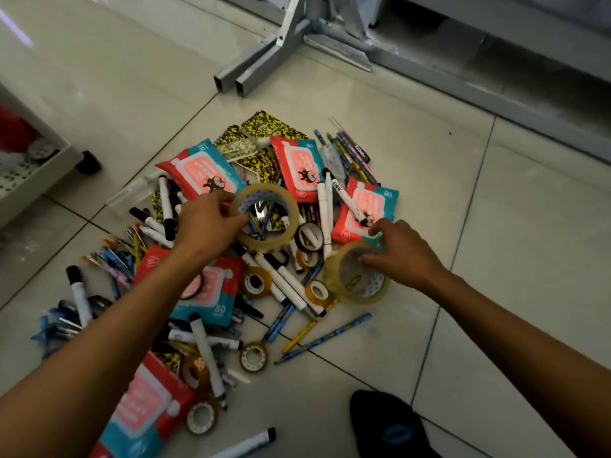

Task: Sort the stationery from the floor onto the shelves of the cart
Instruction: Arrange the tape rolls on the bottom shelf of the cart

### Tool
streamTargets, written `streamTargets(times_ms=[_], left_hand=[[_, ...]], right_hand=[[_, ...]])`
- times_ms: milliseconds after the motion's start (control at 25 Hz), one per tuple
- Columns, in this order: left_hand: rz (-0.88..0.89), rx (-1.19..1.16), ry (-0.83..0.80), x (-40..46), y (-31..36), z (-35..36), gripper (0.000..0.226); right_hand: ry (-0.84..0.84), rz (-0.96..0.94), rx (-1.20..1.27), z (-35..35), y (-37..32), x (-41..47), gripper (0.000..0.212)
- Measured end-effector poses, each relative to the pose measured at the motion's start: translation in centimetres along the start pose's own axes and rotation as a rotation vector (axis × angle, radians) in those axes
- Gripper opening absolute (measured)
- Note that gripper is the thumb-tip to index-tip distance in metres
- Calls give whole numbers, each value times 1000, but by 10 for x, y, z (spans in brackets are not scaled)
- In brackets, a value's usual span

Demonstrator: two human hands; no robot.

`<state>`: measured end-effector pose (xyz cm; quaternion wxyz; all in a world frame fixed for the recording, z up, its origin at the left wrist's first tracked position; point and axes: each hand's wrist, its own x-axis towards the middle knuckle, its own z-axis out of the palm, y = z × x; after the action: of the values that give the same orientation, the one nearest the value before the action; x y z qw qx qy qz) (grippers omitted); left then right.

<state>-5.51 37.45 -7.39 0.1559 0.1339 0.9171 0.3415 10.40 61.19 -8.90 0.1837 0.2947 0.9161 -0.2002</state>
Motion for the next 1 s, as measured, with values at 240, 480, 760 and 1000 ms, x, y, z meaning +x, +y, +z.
streamTargets(times_ms=[240, 480, 760, 1000], left_hand=[[-93, -167, -44, -19, -5, -1, 33], [-207, -293, 20, -36, -24, -26, 20], [-416, -657, 313, -63, -86, -106, 7], [-487, -868, 533, -92, -138, -188, 24]], right_hand=[[68, -88, -106, -8, -10, -3, 37], [163, -217, 90, -26, -71, -8, 24], [-265, -320, 757, -19, -182, -22, 30], [-485, -364, 921, -10, -294, -38, 31]])
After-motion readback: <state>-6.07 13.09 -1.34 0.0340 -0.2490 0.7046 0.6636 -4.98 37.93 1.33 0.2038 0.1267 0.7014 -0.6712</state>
